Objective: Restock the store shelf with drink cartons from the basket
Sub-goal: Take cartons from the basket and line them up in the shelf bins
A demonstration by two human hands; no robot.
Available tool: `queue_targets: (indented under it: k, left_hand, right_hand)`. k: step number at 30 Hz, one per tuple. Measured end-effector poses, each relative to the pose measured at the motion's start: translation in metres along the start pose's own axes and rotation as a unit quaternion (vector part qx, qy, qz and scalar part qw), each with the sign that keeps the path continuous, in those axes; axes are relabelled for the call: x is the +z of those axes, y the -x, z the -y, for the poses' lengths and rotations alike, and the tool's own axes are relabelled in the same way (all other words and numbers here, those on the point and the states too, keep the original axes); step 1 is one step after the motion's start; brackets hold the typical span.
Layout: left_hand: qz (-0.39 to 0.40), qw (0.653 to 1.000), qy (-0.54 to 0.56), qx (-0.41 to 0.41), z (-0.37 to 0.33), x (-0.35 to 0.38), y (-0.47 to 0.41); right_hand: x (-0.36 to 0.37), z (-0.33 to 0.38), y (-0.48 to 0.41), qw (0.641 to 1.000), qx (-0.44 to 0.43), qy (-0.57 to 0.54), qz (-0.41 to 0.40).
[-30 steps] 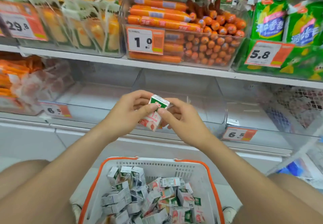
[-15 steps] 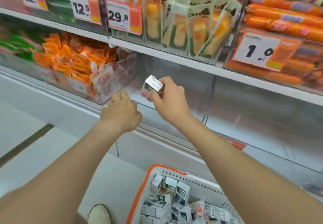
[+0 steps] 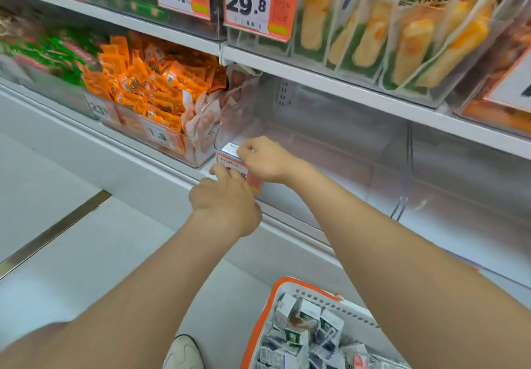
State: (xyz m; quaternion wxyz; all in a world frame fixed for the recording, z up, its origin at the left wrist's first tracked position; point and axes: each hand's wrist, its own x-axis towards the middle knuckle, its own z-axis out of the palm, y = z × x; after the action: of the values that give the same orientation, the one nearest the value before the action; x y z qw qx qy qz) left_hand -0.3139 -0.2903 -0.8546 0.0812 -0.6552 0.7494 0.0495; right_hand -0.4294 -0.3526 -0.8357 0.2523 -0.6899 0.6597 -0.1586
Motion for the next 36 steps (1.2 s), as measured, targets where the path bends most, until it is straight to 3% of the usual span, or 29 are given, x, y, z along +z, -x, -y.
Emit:
queue_targets:
  k: [3, 6, 9, 12, 14, 17, 21, 24, 30, 36]
  left_hand:
    - [-0.010, 1.000, 0.010, 0.021, -0.008, -0.007, 0.006]
    - [0.008, 0.997, 0.050, 0.060, -0.022, -0.009, 0.020]
    - [0.062, 0.988, 0.068, 0.127, -0.039, -0.004, 0.038]
    - [0.162, 0.959, 0.023, 0.231, -0.061, 0.014, 0.058]
    - [0.229, 0.929, -0.058, 0.283, -0.079, 0.035, 0.076]
    - [0.290, 0.889, -0.135, 0.329, -0.106, 0.069, 0.107]
    - [0.312, 0.855, -0.168, 0.380, -0.125, 0.121, 0.134]
    - [0.309, 0.849, -0.192, 0.382, -0.129, 0.162, 0.144]
    - [0.233, 0.841, -0.287, 0.395, -0.128, 0.202, 0.156]
    - [0.247, 0.847, -0.288, 0.372, -0.114, 0.235, 0.137]
  right_hand:
    - [-0.009, -0.001, 0.015, 0.999, -0.010, 0.035, -0.011]
    - [-0.019, -0.013, 0.052, 0.992, -0.059, 0.046, -0.104]
    - [-0.023, -0.030, 0.125, 0.975, -0.112, 0.005, -0.192]
    - [-0.016, -0.056, 0.203, 0.963, -0.113, -0.004, -0.246]
    - [-0.004, -0.081, 0.245, 0.973, -0.072, 0.001, -0.219]
    - [0.018, -0.126, 0.295, 0.993, 0.007, 0.037, -0.113]
    - [0.052, -0.188, 0.341, 0.993, 0.067, 0.079, 0.058]
    - [0.081, -0.230, 0.363, 0.980, 0.110, 0.106, 0.128]
    - [0.130, -0.275, 0.376, 0.963, 0.151, 0.136, 0.177]
    - [0.167, -0.283, 0.362, 0.964, 0.105, 0.158, 0.185]
